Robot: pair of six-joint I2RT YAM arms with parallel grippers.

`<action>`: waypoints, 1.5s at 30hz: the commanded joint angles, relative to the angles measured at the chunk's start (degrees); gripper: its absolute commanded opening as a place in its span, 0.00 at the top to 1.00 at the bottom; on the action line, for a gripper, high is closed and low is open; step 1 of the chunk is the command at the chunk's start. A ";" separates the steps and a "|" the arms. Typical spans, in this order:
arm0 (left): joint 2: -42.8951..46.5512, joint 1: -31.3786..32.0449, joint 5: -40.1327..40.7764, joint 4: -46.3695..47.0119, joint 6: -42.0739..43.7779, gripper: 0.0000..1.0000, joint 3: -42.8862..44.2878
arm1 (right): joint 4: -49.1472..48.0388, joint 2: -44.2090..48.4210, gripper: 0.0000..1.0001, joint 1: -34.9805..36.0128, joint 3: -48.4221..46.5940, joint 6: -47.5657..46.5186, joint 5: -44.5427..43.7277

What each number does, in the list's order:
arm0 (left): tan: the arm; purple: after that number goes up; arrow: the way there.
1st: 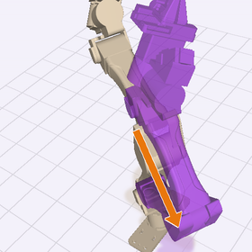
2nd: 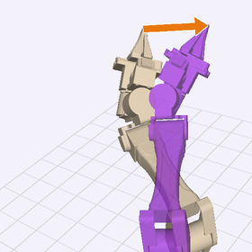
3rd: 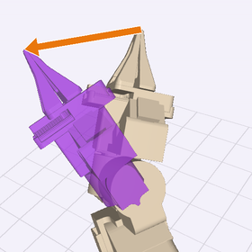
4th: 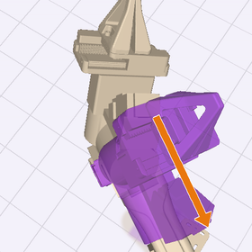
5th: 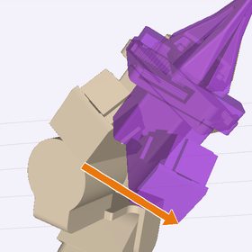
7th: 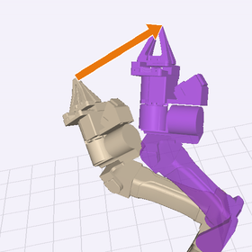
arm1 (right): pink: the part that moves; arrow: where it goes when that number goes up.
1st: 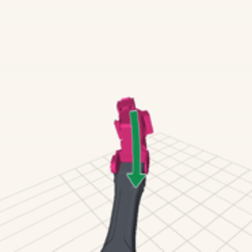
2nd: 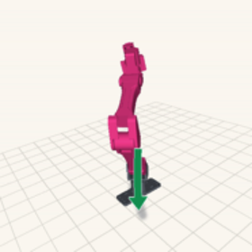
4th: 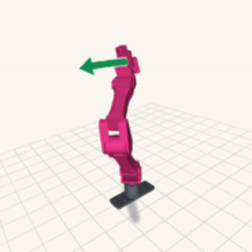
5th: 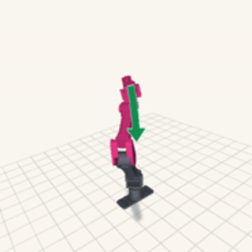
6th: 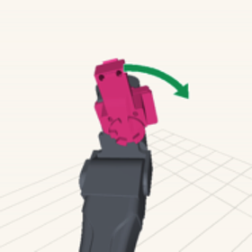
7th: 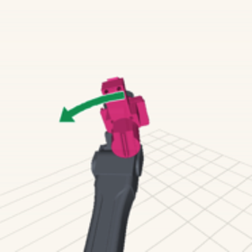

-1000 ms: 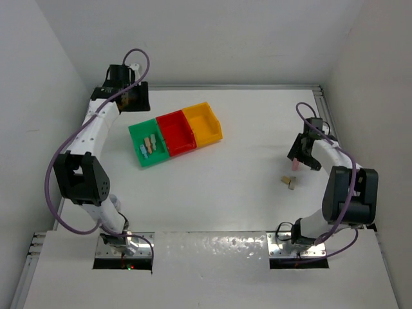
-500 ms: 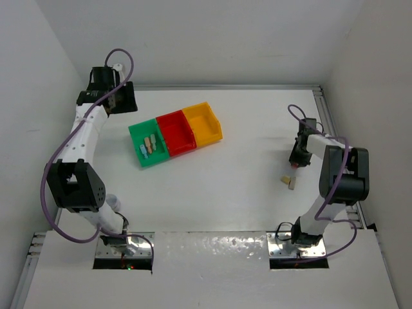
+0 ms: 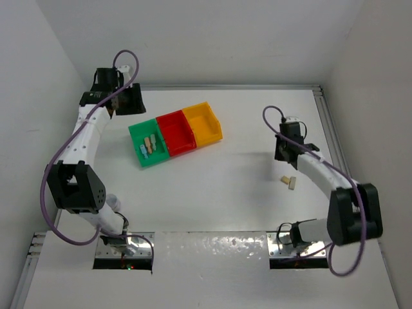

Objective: Sort the stationery into containers
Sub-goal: Pick up the stationery from the center of the board, then place the stationery in the storage box.

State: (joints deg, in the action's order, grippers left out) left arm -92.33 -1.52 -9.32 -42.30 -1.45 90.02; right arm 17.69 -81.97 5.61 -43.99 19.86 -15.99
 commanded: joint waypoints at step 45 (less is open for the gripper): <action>0.40 21.13 -13.54 12.78 -10.68 1.00 -9.68 | -27.73 -8.73 0.37 40.80 -19.47 1.94 1.48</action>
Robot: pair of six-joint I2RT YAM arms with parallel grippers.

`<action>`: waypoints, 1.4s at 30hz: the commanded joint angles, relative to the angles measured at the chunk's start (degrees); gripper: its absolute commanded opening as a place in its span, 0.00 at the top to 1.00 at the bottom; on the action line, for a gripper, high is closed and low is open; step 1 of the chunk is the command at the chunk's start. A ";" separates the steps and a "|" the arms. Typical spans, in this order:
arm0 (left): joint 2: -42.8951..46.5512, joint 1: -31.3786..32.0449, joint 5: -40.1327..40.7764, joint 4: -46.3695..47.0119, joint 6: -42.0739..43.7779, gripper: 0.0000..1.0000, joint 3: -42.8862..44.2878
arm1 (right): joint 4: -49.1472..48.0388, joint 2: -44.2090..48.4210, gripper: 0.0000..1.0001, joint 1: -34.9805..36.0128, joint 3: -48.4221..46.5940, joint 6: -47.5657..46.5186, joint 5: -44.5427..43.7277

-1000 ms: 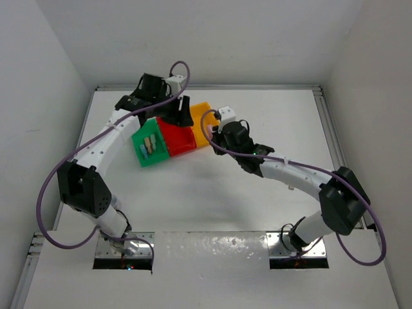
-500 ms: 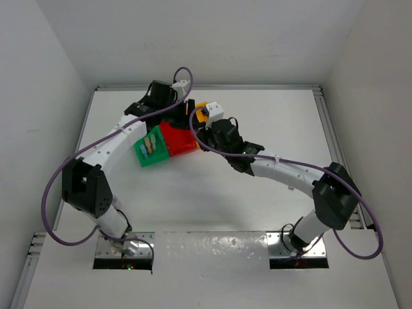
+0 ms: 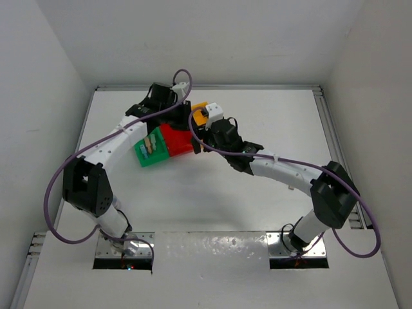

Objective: Sort the stationery into containers
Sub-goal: Place the stationery in the storage box.

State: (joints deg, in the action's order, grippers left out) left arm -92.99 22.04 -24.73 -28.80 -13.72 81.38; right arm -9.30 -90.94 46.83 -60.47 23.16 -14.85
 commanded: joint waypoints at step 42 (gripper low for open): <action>-6.60 -21.78 17.87 -7.50 10.02 0.35 7.73 | 38.03 18.67 0.61 -23.17 9.21 12.94 -5.45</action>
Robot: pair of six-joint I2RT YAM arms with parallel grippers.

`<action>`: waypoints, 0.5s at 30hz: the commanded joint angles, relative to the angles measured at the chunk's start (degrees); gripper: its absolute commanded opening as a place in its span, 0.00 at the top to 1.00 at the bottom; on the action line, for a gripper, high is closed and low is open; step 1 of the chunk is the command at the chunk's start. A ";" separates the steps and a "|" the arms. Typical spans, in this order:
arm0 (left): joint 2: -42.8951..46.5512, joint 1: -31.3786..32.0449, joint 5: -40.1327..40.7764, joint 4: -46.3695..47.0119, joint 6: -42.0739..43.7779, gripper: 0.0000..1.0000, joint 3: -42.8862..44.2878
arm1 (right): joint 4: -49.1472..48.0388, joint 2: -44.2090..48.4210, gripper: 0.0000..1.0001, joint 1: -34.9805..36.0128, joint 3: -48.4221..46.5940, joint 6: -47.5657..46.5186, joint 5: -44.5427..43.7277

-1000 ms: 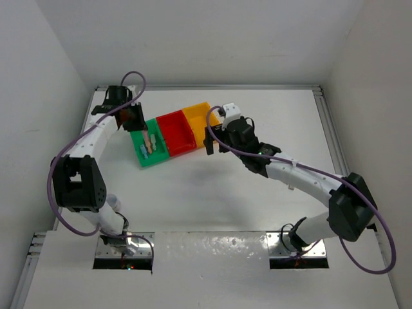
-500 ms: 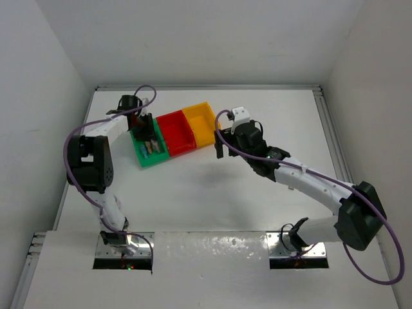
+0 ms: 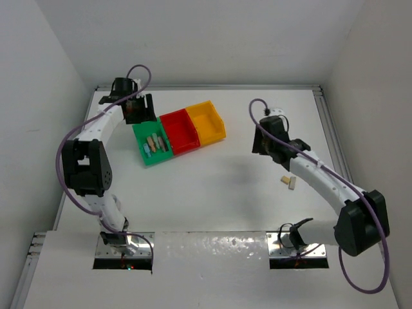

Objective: Sort the stationery into containers
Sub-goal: Place the stationery in the storage box, then pick up the stationery from the center of the board.

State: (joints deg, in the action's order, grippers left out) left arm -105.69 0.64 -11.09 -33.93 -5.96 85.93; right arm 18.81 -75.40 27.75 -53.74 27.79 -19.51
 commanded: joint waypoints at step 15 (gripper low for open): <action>13.05 -8.54 4.58 -7.99 3.14 0.36 0.03 | 14.68 2.01 0.66 -30.82 12.95 14.22 4.04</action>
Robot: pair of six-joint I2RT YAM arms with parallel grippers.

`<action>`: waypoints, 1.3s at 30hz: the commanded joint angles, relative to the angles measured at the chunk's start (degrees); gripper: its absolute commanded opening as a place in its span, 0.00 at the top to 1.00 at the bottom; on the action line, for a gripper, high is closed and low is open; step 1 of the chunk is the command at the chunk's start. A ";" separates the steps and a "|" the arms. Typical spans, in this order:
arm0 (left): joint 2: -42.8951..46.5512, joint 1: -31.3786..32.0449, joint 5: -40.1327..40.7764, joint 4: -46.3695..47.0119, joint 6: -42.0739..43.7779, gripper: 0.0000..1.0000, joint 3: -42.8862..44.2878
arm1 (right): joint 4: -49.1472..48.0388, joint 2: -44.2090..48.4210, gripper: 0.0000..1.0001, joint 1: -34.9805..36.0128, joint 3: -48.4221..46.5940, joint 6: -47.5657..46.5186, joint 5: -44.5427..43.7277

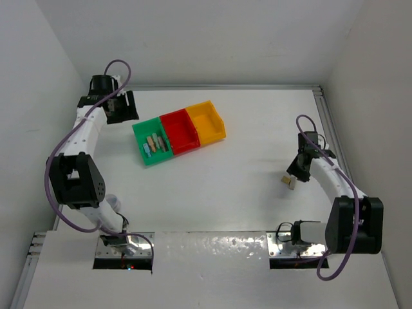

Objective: Sort the stationery into containers
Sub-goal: Pick up the stationery from the center of the board.

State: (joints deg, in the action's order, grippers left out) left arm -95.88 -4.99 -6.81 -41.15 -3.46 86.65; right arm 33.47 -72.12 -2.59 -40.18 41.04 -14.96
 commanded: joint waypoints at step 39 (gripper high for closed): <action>4.21 -16.45 -4.53 -1.31 0.21 0.36 -2.80 | -4.92 -6.47 1.00 0.82 -1.72 -10.94 -6.46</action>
State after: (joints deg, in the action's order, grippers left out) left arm -93.32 -20.03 -10.72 -42.81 -3.49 82.37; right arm 26.65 -82.04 -4.80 -36.38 36.49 -14.61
